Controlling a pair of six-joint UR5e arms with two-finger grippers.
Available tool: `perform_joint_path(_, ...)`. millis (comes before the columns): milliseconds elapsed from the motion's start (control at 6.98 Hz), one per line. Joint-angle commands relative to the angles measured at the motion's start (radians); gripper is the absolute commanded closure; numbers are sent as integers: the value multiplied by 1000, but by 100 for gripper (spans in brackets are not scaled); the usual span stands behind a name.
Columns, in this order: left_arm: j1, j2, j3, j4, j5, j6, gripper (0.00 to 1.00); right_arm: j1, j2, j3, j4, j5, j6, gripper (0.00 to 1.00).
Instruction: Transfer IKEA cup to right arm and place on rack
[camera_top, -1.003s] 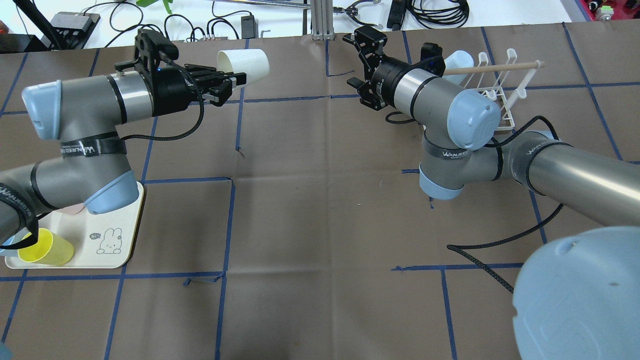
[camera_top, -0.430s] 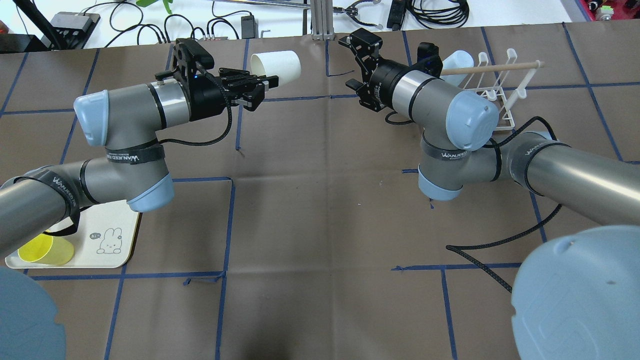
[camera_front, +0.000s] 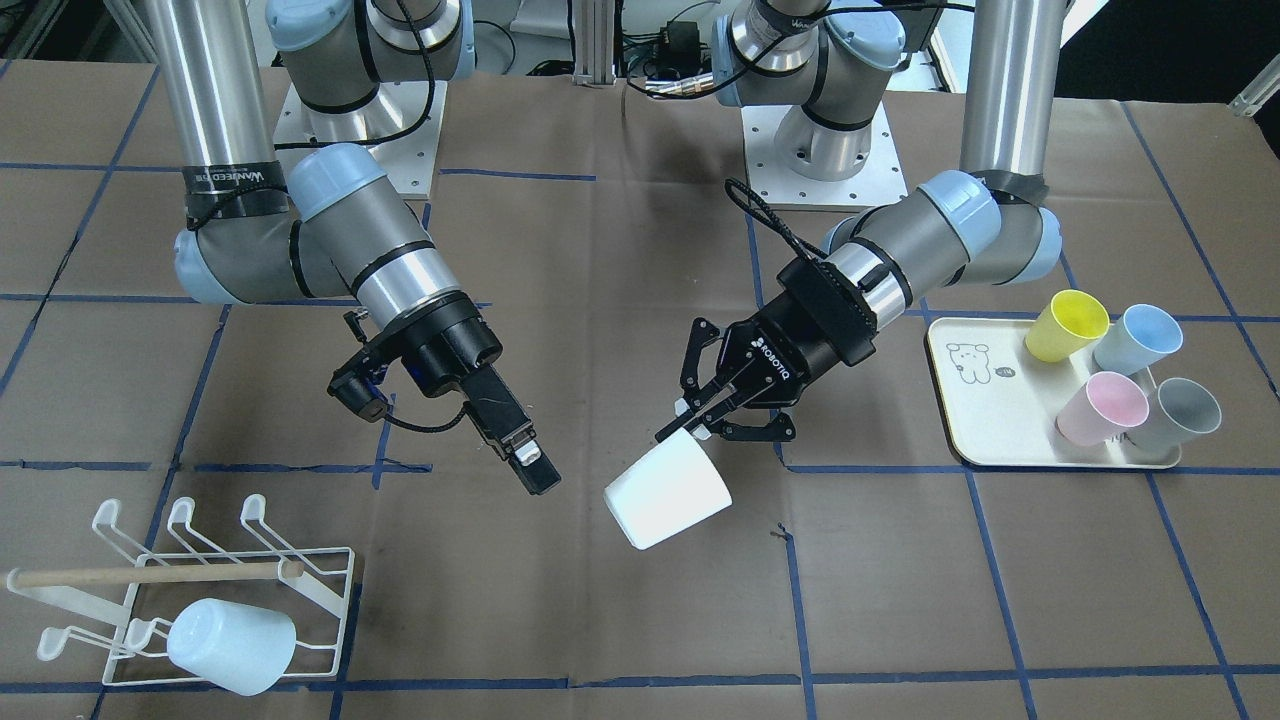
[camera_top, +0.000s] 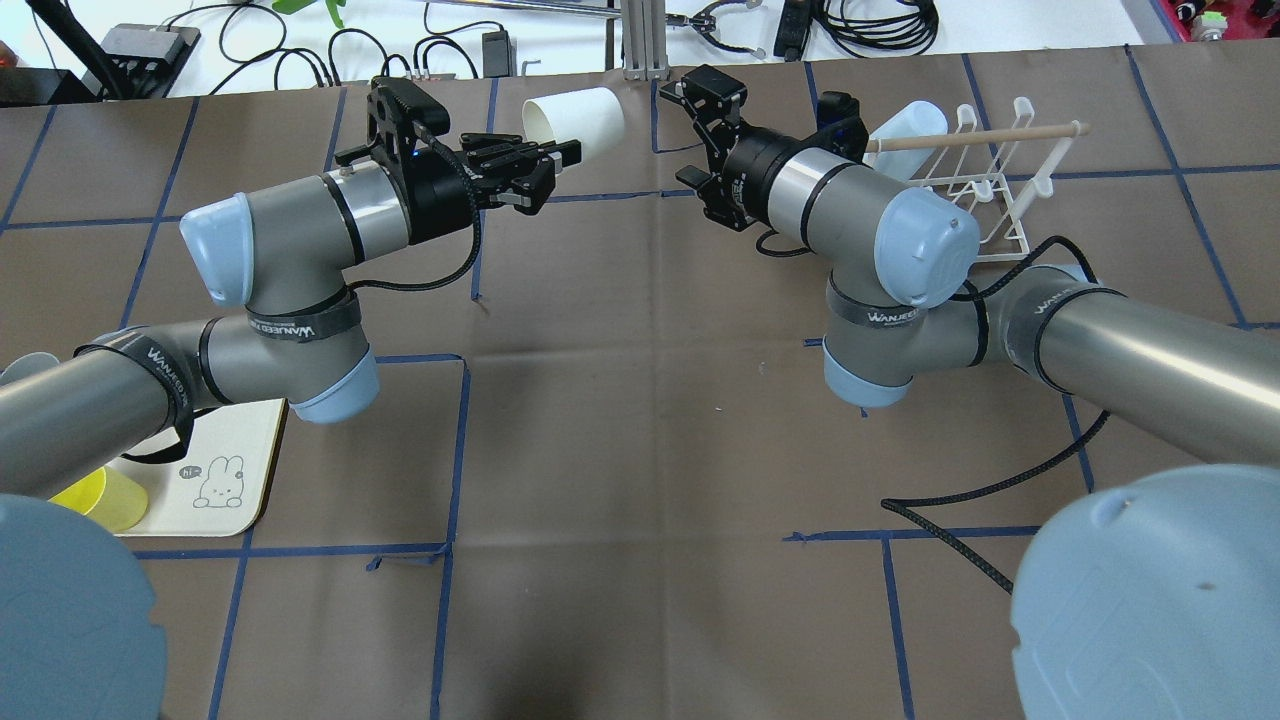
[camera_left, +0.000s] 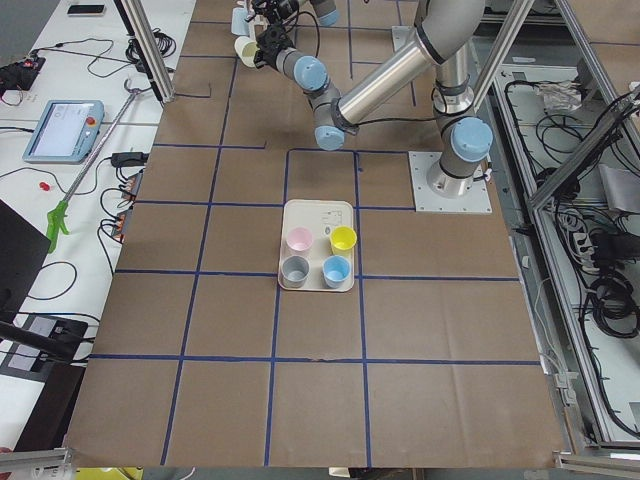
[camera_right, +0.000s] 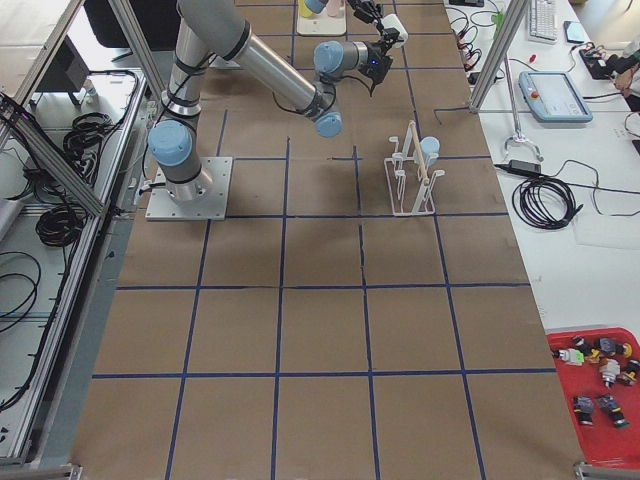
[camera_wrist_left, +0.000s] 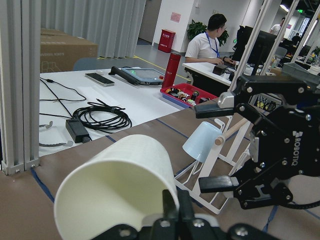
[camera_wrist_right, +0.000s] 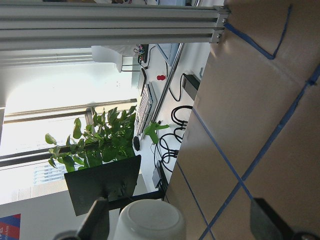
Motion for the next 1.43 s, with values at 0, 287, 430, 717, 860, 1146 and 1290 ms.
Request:
perform_joint_path(0,-2,-13,-1,36,2,-21,99,36,0,-4,0,-63,17,1)
perform_joint_path(287,-2,-10,0,34,4,-44,99,55,2,-12,0,-70,118,1)
perform_joint_path(430,-3,-10,-1,34,4,-44,99,59,2,-18,3,-70,122,1)
perform_joint_path(717,-23,-11,0,34,37,-47,99,73,9,-38,3,-69,207,2)
perform_joint_path(860,-31,-10,2,36,41,-58,99,73,15,-52,3,-69,208,2)
perform_joint_path(1146,-33,-10,0,36,41,-59,99,76,49,-92,3,-69,209,2)
perform_joint_path(1290,-33,-10,0,36,41,-61,99,85,67,-108,3,-70,209,2)
